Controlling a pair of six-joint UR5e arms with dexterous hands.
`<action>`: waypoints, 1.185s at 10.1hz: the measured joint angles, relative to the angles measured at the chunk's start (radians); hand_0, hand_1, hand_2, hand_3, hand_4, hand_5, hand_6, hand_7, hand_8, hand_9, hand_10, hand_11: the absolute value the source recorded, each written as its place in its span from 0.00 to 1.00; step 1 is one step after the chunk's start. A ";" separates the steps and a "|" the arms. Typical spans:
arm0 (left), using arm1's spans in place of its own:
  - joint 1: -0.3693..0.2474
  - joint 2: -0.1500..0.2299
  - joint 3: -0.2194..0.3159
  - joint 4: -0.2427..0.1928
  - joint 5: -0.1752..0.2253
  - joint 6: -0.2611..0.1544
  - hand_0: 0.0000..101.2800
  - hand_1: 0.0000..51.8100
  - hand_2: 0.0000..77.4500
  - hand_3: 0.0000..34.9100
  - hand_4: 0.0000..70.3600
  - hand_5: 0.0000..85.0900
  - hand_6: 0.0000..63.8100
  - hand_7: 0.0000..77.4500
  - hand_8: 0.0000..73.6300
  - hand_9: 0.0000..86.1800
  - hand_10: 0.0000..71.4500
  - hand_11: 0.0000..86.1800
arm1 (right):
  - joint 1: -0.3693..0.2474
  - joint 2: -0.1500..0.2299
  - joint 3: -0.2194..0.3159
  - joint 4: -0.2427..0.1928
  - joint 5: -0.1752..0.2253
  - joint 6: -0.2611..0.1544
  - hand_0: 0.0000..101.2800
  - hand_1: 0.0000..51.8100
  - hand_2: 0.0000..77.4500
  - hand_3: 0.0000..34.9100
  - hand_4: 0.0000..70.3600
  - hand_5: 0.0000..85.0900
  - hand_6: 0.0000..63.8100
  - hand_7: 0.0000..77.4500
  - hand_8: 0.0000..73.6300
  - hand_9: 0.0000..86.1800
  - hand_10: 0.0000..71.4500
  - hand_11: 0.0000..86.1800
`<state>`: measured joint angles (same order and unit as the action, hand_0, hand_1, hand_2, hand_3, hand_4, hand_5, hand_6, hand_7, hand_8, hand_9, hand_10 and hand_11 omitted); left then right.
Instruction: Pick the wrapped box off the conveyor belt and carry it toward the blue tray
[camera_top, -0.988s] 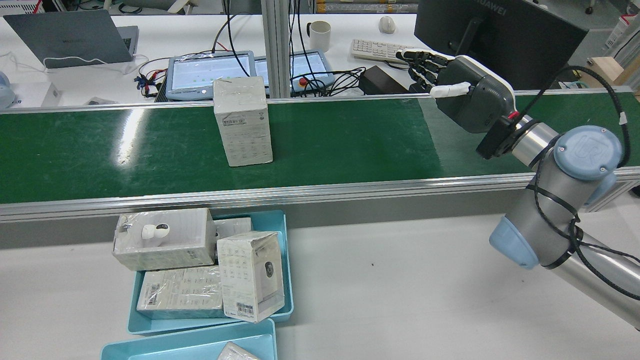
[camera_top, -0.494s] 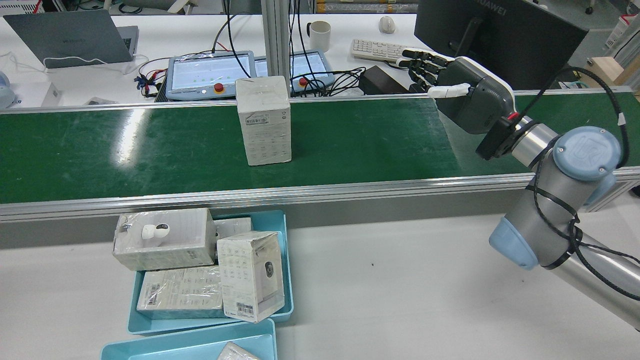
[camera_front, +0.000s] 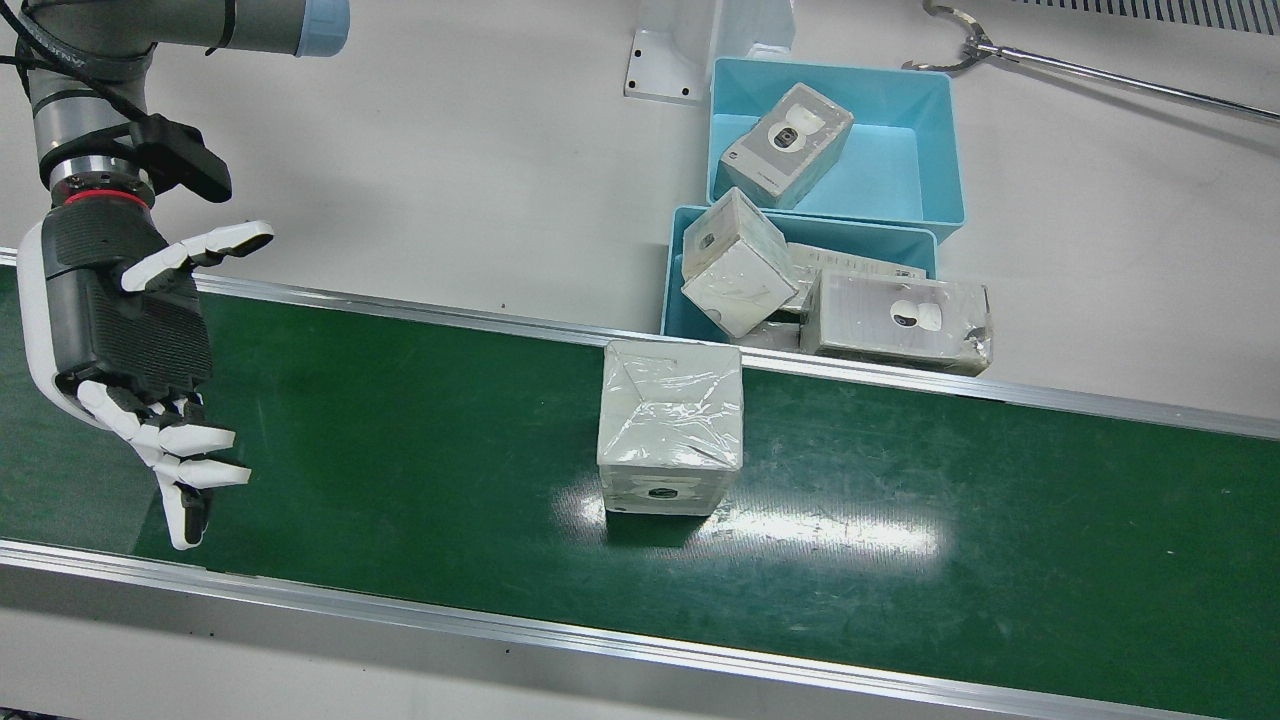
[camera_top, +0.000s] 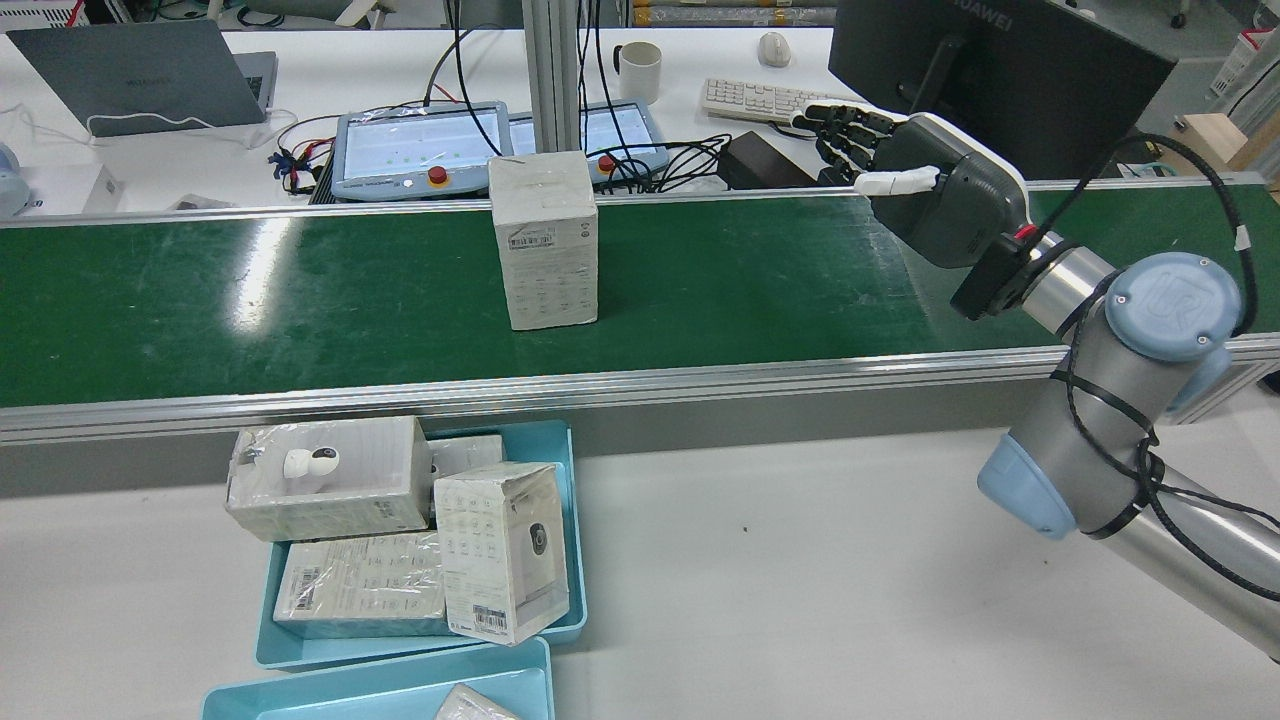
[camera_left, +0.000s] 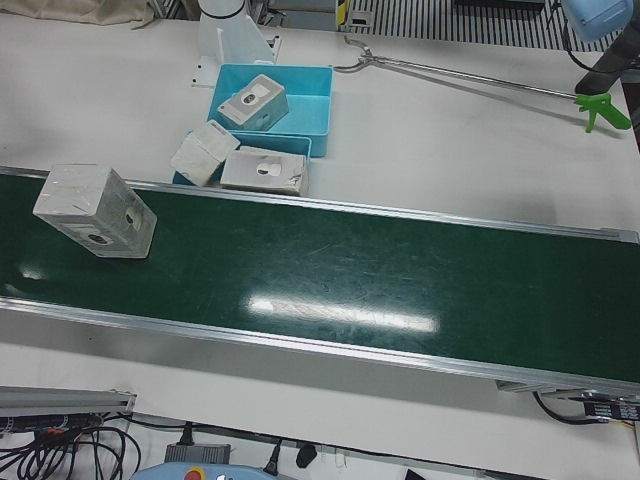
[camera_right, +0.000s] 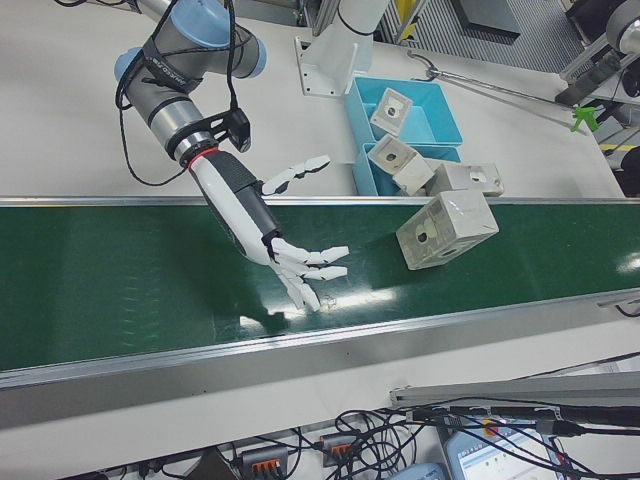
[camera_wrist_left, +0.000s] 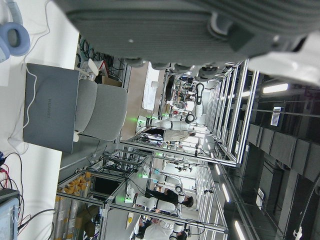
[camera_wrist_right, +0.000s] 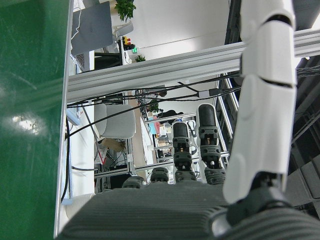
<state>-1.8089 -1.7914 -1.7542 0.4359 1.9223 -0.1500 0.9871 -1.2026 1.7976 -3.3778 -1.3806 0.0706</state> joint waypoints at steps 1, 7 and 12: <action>0.000 0.000 0.000 0.000 0.000 0.000 0.00 0.00 0.01 0.00 0.00 0.01 0.00 0.01 0.01 0.00 0.01 0.00 | -0.001 0.001 -0.003 0.000 0.000 0.000 0.47 0.22 0.14 0.05 0.40 0.28 0.12 0.24 0.04 0.03 0.00 0.02; 0.000 0.000 0.000 0.000 0.000 0.000 0.00 0.00 0.01 0.00 0.00 0.01 0.00 0.01 0.01 0.00 0.01 0.00 | -0.002 0.045 -0.008 -0.014 -0.078 -0.116 0.53 0.42 0.27 0.08 0.25 0.22 0.15 0.32 0.02 0.06 0.00 0.02; 0.000 0.000 0.000 0.000 0.000 0.000 0.00 0.00 0.01 0.00 0.00 0.01 0.00 0.01 0.01 0.00 0.01 0.00 | -0.026 0.061 -0.046 -0.031 -0.101 -0.160 0.50 0.35 0.26 0.19 0.18 0.22 0.14 0.29 0.01 0.04 0.00 0.02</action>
<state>-1.8090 -1.7914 -1.7542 0.4359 1.9223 -0.1500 0.9615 -1.1412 1.7519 -3.4088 -1.4811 -0.0896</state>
